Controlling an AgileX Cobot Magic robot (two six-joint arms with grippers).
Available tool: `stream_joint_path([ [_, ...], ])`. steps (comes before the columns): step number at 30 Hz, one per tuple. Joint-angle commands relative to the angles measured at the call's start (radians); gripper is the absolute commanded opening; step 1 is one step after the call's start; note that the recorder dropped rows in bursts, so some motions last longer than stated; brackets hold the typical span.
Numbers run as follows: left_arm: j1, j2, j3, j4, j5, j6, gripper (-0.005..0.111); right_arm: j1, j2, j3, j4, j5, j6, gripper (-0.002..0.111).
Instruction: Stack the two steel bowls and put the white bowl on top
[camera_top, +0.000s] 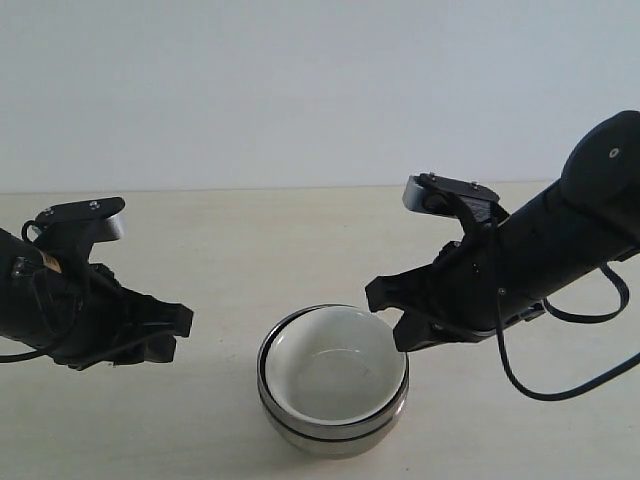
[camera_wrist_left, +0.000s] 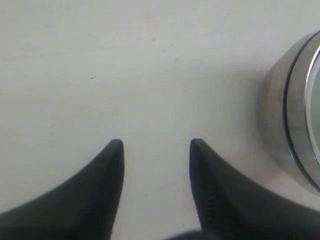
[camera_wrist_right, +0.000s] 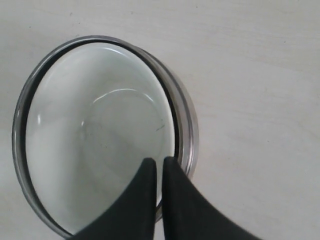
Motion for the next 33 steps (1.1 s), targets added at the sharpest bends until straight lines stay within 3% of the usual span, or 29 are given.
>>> stream_joint_path([
  [1, -0.006, 0.002, -0.005, -0.01, 0.0, 0.004, 0.041, 0.002, -0.004, 0.002, 0.006, -0.003, -0.008, 0.0],
  [23, -0.006, 0.002, -0.005, -0.01, 0.005, 0.019, 0.041, 0.01, 0.024, 0.002, 0.019, -0.015, -0.029, 0.0],
  [33, -0.006, -0.149, -0.005, -0.01, 0.031, 0.03, 0.041, 0.01, -0.183, 0.002, -0.033, -0.051, -0.033, 0.0],
])
